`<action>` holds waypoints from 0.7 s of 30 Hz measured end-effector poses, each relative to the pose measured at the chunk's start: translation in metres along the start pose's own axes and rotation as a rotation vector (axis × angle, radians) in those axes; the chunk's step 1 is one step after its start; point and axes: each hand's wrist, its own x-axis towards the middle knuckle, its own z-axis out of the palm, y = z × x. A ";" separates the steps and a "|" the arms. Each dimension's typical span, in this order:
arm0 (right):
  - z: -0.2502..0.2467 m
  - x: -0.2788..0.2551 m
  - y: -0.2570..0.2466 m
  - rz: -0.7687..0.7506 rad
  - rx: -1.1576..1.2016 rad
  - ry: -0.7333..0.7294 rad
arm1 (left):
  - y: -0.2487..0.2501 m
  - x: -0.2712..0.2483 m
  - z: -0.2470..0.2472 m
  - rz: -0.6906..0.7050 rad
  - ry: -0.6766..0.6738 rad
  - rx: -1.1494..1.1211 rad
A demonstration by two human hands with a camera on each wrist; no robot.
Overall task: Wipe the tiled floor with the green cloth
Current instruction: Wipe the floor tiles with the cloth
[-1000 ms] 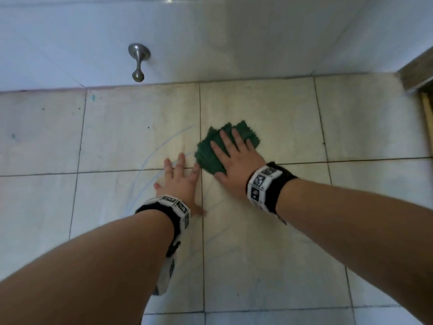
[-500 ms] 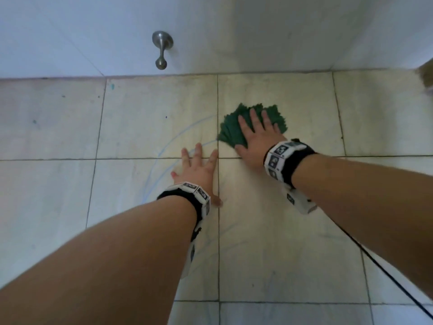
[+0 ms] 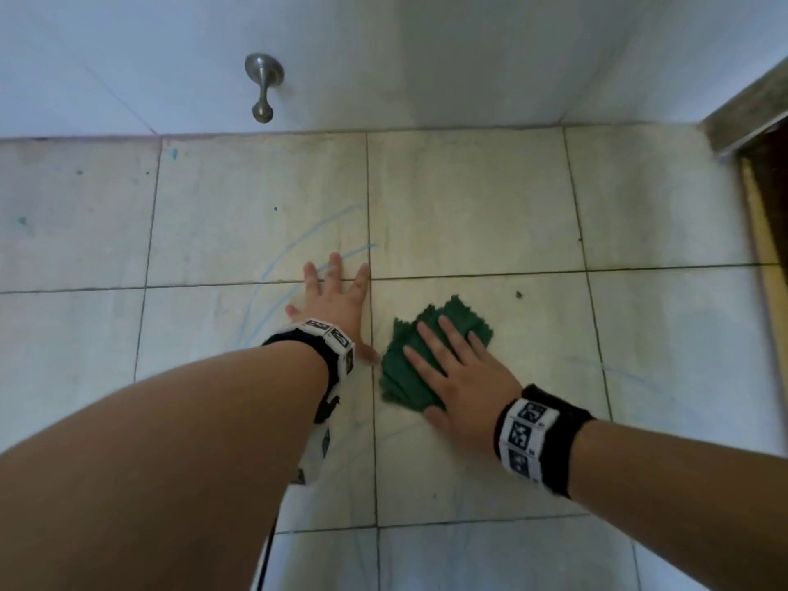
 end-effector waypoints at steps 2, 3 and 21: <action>0.033 -0.034 -0.021 -0.005 0.041 -0.035 | 0.000 -0.001 0.000 -0.007 0.014 0.023; 0.044 -0.043 -0.028 -0.012 0.052 -0.030 | -0.001 -0.001 -0.001 -0.007 0.022 0.029; 0.057 -0.118 0.137 1.180 0.630 0.006 | 0.047 -0.051 0.065 0.170 0.043 0.141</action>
